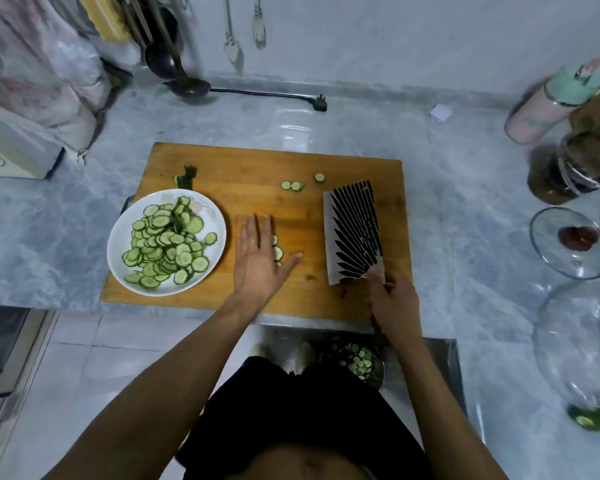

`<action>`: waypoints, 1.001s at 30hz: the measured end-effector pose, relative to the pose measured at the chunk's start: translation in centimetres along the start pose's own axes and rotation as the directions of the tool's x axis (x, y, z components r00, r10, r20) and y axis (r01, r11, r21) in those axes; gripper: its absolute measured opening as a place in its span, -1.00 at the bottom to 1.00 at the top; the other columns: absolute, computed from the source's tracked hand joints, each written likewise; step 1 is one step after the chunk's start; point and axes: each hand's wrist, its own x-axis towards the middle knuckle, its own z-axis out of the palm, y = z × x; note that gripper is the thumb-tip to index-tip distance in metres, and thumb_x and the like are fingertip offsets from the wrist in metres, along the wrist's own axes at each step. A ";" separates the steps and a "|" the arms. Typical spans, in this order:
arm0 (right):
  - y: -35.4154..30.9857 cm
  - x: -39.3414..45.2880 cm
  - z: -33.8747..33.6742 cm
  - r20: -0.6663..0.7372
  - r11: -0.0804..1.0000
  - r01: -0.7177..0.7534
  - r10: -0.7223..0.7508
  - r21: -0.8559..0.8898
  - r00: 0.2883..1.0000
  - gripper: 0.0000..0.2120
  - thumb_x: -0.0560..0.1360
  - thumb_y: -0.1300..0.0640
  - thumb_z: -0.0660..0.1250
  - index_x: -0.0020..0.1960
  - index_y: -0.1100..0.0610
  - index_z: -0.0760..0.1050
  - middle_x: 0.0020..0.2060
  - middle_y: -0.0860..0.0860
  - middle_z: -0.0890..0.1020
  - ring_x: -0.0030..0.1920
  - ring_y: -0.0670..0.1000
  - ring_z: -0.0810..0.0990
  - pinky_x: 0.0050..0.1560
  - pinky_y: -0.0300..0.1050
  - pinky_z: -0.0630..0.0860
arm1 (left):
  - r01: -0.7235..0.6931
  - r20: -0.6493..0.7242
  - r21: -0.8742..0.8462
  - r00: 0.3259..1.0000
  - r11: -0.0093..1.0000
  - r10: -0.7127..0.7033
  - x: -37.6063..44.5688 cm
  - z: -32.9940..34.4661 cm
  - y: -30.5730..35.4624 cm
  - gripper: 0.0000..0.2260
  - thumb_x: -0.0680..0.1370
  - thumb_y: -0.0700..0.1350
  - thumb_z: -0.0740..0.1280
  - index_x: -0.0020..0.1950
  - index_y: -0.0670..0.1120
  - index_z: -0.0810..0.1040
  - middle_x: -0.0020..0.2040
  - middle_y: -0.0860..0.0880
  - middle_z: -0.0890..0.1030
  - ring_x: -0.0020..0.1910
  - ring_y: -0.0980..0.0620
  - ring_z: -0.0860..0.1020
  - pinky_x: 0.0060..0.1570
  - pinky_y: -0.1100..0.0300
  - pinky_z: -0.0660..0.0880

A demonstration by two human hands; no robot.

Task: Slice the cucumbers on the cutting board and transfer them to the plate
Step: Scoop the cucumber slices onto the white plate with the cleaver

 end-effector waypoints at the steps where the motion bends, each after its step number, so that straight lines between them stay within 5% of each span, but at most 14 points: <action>1: 0.1 0.5 -0.3 0.003 1.000 0.002 -0.002 0.009 1.000 -0.57 0.53 -0.34 0.14 -0.19 0.01 0.43 -0.33 0.06 0.58 -0.28 0.14 0.61 -0.23 0.09 0.58 | 0.010 -0.009 -0.012 1.000 1.000 -0.010 0.7 0.1 0.3 -0.16 0.51 0.37 0.19 0.58 -0.11 0.02 0.57 -0.23 0.01 0.55 -0.18 -0.03 0.50 -0.03 -0.06; 10: -1.3 7.9 -1.3 0.034 0.999 -0.005 0.003 0.051 0.999 -0.63 0.60 -0.16 0.18 -0.12 0.12 0.51 -0.31 0.12 0.63 -0.28 0.14 0.63 -0.19 0.12 0.60 | 0.142 -0.099 -0.121 0.983 0.983 -0.154 6.5 1.3 3.1 -0.28 0.54 0.31 0.21 0.55 -0.07 0.13 0.55 -0.19 0.13 0.53 -0.15 0.07 0.50 -0.05 0.02; 20: -2.3 14.0 -1.7 0.167 0.977 0.179 -0.159 -0.112 0.973 -0.63 0.64 -0.08 0.19 -0.02 0.26 0.48 -0.19 0.12 0.58 -0.20 0.08 0.55 -0.19 -0.03 0.47 | 0.156 -0.169 -0.332 0.960 0.930 -0.221 11.9 3.1 5.3 -0.42 0.57 0.18 0.27 0.48 -0.13 0.31 0.48 -0.18 0.30 0.48 -0.14 0.20 0.45 -0.03 0.21; 25: -1.9 13.1 -0.6 0.242 0.966 0.233 -0.200 -0.114 0.949 -0.73 0.64 -0.05 0.22 0.05 0.16 0.50 -0.19 -0.06 0.53 -0.14 -0.04 0.50 -0.10 -0.18 0.34 | 0.135 -0.237 -0.406 0.940 0.904 -0.247 13.1 4.0 6.5 -0.54 0.61 0.10 0.21 0.39 -0.18 0.42 0.32 -0.15 0.49 0.36 -0.18 0.37 0.33 -0.03 0.35; 28: -2.3 12.1 0.3 0.302 0.964 0.232 -0.185 -0.130 0.935 -0.75 0.63 -0.09 0.21 0.00 0.10 0.47 -0.23 -0.08 0.52 -0.21 -0.09 0.50 -0.16 -0.19 0.33 | 0.106 -0.279 -0.590 0.903 0.800 -0.325 12.8 3.7 8.4 -0.68 0.65 -0.01 0.16 0.27 -0.16 0.52 0.14 0.00 0.56 0.21 -0.06 0.47 0.24 0.05 0.41; 30: -2.6 11.3 1.0 0.322 0.964 0.240 -0.193 -0.112 0.927 -0.74 0.63 -0.07 0.22 -0.03 0.12 0.47 -0.25 -0.07 0.54 -0.26 -0.16 0.49 -0.23 -0.20 0.30 | 0.159 -0.199 -0.728 0.882 0.667 -0.427 12.5 3.8 9.2 -0.67 0.65 0.00 0.11 0.29 -0.11 0.52 0.20 0.02 0.56 0.22 0.00 0.49 0.27 0.02 0.41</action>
